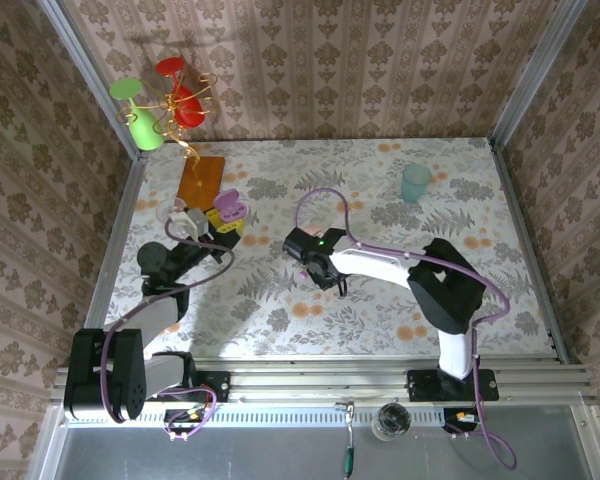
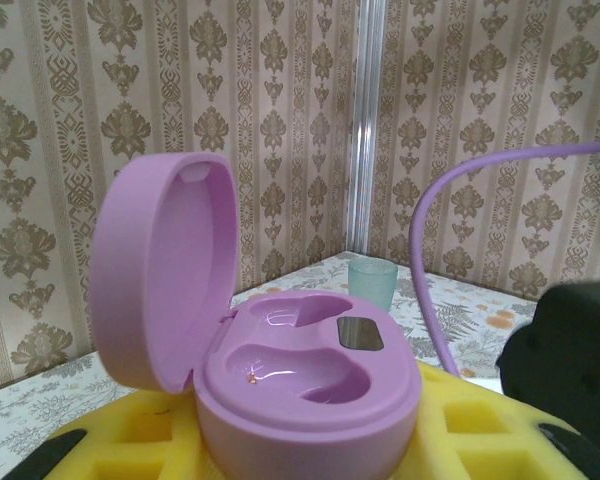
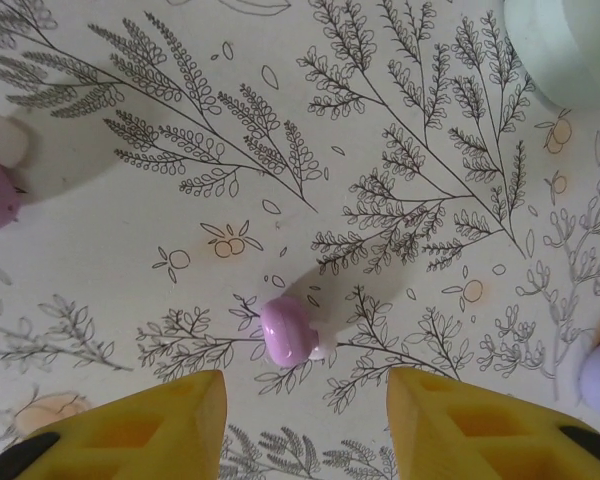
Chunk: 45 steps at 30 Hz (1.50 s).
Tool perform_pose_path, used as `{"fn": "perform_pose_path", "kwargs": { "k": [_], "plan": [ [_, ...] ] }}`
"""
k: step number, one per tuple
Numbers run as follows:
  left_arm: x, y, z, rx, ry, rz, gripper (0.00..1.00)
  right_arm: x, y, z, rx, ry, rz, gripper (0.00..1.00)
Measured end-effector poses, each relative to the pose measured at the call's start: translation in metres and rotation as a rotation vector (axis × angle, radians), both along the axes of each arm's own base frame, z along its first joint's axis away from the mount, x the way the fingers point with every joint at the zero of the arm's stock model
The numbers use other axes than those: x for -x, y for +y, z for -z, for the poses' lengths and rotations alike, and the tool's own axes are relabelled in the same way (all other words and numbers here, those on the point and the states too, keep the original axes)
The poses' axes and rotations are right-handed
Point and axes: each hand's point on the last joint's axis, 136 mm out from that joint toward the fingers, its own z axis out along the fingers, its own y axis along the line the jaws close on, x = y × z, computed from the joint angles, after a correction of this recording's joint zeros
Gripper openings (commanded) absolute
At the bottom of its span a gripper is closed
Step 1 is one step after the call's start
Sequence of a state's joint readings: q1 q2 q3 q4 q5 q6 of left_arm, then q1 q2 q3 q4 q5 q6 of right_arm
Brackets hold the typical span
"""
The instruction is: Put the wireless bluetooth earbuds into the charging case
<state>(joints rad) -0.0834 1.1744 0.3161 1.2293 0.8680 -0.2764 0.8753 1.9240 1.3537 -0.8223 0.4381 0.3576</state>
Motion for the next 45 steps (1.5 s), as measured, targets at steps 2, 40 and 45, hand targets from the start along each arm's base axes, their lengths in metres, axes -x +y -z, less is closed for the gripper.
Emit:
{"fn": "perform_pose_path", "kwargs": {
  "k": [2, 40, 45],
  "plan": [
    [0.001, 0.000, 0.001, 0.000, 0.003, 0.000, 0.36, -0.001, 0.000, 0.004, 0.049, -0.001, -0.023, 0.42],
    [0.002, -0.001, 0.003, 0.001, 0.014, 0.011, 0.36, -0.011, -0.006, 0.029, 0.203, 0.026, -0.068, 0.21],
    [0.002, -0.001, 0.004, 0.003, 0.019, 0.012, 0.36, -0.011, -0.011, 0.026, 0.145, 0.035, -0.032, 0.21]
  ]
}}
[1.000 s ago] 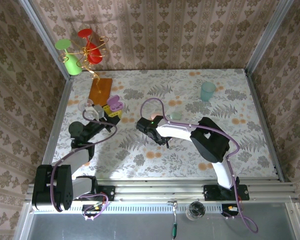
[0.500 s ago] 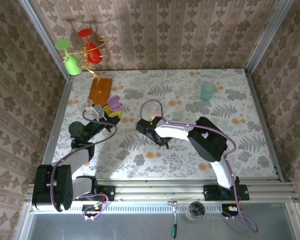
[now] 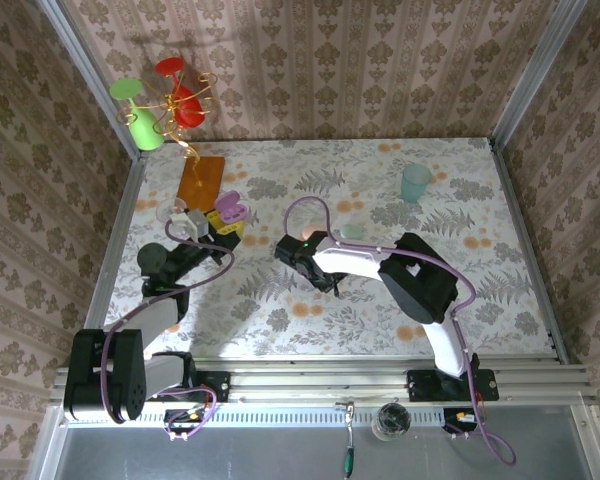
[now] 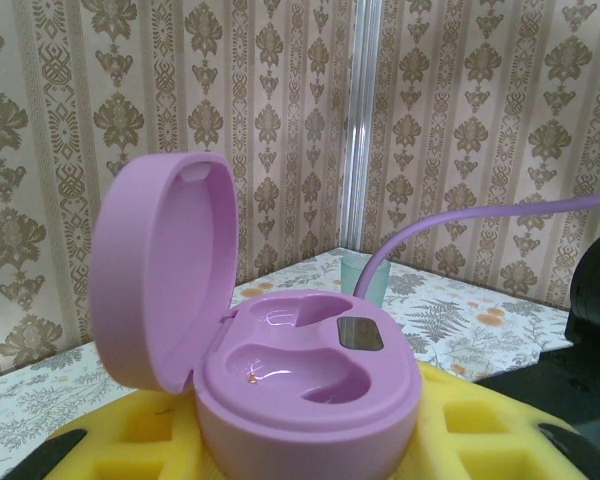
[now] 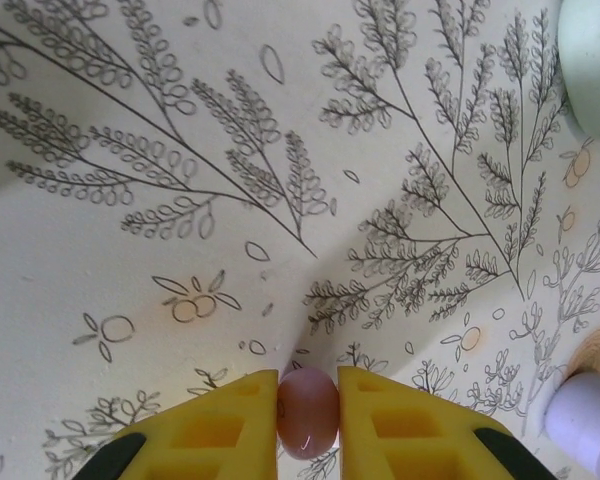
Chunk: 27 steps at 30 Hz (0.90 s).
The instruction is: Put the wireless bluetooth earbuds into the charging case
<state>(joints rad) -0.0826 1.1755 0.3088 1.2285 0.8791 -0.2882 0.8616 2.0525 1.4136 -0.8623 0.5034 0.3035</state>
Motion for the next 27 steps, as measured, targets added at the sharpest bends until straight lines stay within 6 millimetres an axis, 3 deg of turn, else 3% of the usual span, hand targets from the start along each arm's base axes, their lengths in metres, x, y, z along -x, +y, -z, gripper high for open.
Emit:
{"fn": "perform_pose_path", "kwargs": {
  "k": [5, 14, 22, 27],
  "plan": [
    [0.002, -0.005, 0.002, -0.001, 0.005, 0.017, 0.36, -0.001, -0.013, -0.021, -0.186, -0.010, 0.107, 0.21],
    [0.006, -0.038, 0.003, -0.017, 0.005, 0.110, 0.36, -0.012, -0.025, -0.069, -0.783, -0.009, 0.373, 0.23],
    [0.009, -0.068, 0.007, -0.042, -0.010, 0.178, 0.36, -0.015, -0.012, -0.105, -1.186, 0.048, 0.471, 0.23],
    [0.009, -0.082, 0.015, -0.056, -0.002, 0.204, 0.36, -0.016, -0.002, -0.139, -1.366, 0.062, 0.471, 0.22]
  ]
}}
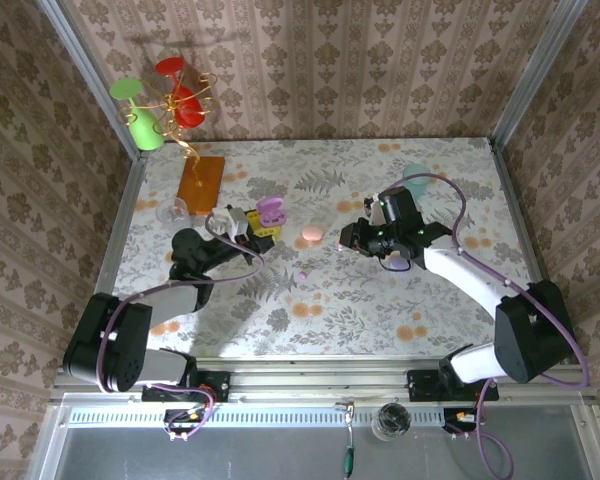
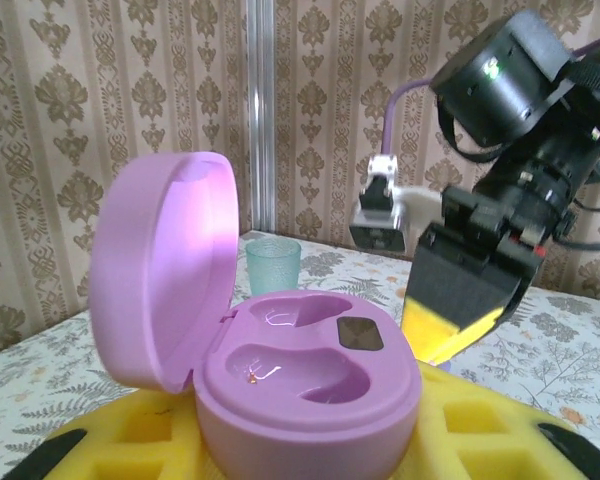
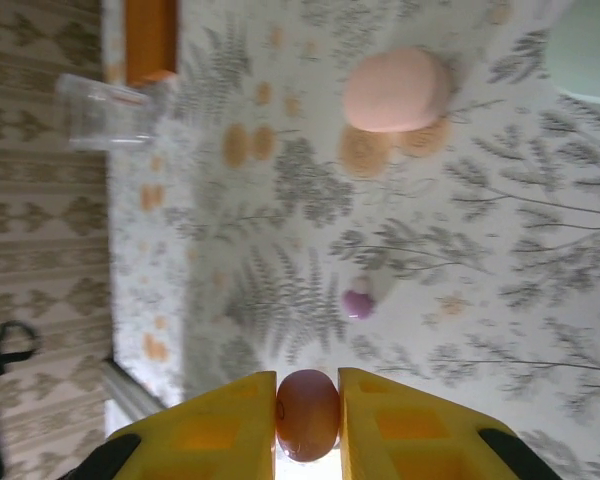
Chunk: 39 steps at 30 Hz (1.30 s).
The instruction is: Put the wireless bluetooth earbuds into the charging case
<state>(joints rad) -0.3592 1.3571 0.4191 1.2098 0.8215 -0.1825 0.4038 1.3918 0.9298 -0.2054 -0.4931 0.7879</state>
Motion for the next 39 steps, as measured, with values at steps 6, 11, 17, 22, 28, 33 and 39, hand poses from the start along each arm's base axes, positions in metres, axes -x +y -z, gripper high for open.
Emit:
{"fn": "perform_pose_path", "kwargs": {
  "k": [6, 11, 17, 22, 28, 33, 39],
  "plan": [
    [-0.002, -0.012, 0.008, -0.011, 0.011, 0.022, 0.36, 0.004, 0.013, -0.047, -0.156, -0.065, -0.025, 0.22],
    [-0.001, -0.021, 0.007, -0.015, 0.002, 0.043, 0.35, 0.006, 0.021, -0.074, -0.259, -0.086, -0.036, 0.21],
    [0.002, -0.030, 0.007, -0.019, -0.012, 0.070, 0.35, 0.006, 0.028, -0.095, -0.354, -0.089, -0.047, 0.21],
    [0.010, -0.044, 0.012, -0.028, -0.012, 0.105, 0.35, 0.009, 0.036, -0.106, -0.397, -0.098, -0.070, 0.21],
    [0.016, -0.058, 0.013, -0.035, -0.030, 0.138, 0.35, 0.017, 0.047, -0.111, -0.411, -0.094, -0.103, 0.21],
    [0.017, -0.065, 0.014, -0.040, -0.040, 0.145, 0.34, 0.021, 0.059, -0.122, -0.418, -0.113, -0.138, 0.21],
    [0.018, -0.071, 0.015, -0.047, -0.055, 0.147, 0.33, 0.020, 0.071, -0.123, -0.397, -0.124, -0.158, 0.21]
  ]
}}
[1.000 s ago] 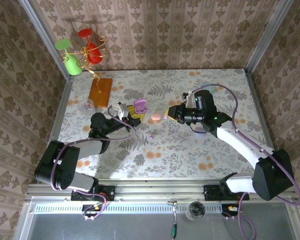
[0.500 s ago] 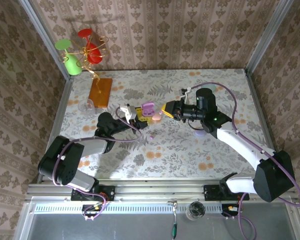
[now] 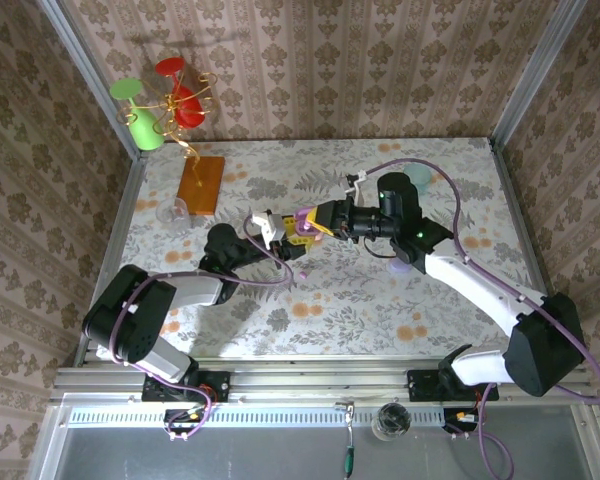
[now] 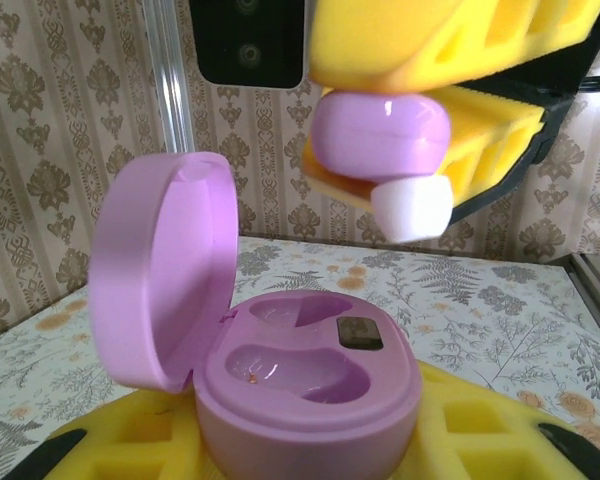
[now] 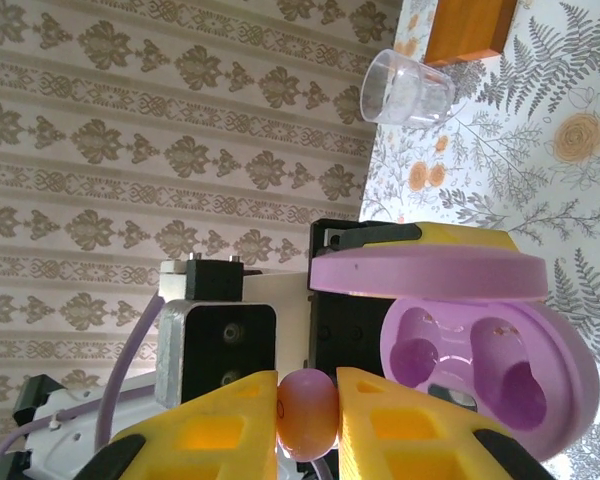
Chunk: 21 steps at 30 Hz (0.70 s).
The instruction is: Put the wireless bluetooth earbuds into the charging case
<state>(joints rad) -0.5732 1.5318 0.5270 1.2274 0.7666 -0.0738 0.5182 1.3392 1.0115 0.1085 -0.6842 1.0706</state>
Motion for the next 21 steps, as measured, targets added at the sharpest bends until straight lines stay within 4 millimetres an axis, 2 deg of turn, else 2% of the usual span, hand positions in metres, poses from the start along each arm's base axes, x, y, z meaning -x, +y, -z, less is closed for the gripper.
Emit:
{"fn": "perform_pose_path", "kwargs": {
  "k": [15, 21],
  "plan": [
    [0.002, -0.003, 0.000, -0.005, -0.025, 0.000, 0.32, -0.003, 0.004, 0.012, 0.124, -0.051, 0.030, 0.20],
    [0.002, -0.003, 0.002, -0.011, -0.017, 0.000, 0.32, -0.008, 0.003, 0.024, 0.166, -0.040, 0.044, 0.20]
  ]
}}
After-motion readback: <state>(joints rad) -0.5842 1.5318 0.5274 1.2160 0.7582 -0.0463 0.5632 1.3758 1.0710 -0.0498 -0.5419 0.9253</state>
